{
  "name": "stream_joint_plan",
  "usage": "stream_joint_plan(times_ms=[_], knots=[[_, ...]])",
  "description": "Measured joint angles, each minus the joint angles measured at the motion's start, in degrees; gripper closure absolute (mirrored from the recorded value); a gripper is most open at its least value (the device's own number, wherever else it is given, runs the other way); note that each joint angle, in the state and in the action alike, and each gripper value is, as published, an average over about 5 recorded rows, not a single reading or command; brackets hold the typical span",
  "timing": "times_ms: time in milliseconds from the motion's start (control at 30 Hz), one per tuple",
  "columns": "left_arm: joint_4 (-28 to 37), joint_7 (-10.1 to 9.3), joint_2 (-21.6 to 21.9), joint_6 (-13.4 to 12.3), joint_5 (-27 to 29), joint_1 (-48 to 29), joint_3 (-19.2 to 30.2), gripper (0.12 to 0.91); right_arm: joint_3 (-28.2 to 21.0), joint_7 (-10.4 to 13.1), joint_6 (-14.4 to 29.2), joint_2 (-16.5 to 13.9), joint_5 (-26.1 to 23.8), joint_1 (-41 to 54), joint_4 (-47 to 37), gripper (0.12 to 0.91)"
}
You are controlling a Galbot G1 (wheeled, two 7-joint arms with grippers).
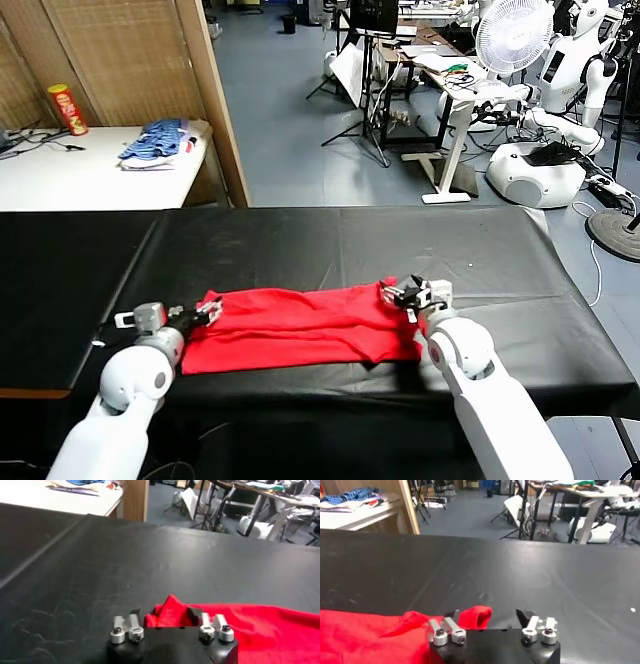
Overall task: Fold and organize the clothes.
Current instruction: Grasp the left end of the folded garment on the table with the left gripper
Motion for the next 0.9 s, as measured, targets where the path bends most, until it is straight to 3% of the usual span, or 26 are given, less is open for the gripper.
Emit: stream_joint_plan(times_ms=[133,233,367,467,567,733,833,900], knots=[[0.5,-0.12,-0.78,-2.21,4.9,0.4,0.39,0.84,-0.43,2.52,2.63,1.0,-2.06,-0.53,-0.69,0.808],[0.57,-0.37,-1.3,-3.7,8.65,0.68,0.6,0.892,-0.57,3.83,3.83,1.71,-2.7,-0.78,-1.22,0.893],[0.52,-0.03,-1.55,-4.4,10.92,1.0,0.74,0.888,-0.27,2.94,4.15,1.84,-2.65,-1.21,-1.17,0.883],[0.49,0.25,-1.58,-4.49,11.19,1.06,0.88,0.874,0.21,1.81,4.17,1.44,-2.57,-1.76,-0.47,0.772],[0.42,0.37,-1.55,-4.65,11.04,0.97,0.91,0.767,0.81,1.1,4.16,0.8,-2.25,-2.52,0.8,0.608],[-0.29,0.36,-0.97,-4.71,9.66,1.15,0.48,0.469,2.28,0.63,3.99,-1.03,-1.22,-4.64,4.17,0.333],[-1.18,0.35,-0.56,-4.74,8.45,1.64,-0.09,0.309,3.35,0.57,3.84,-2.17,-0.42,-6.33,6.94,0.245],[-2.02,0.19,-0.33,-4.74,7.41,2.04,-0.49,0.26,4.15,0.53,3.77,-2.82,0.06,-7.6,8.99,0.232]])
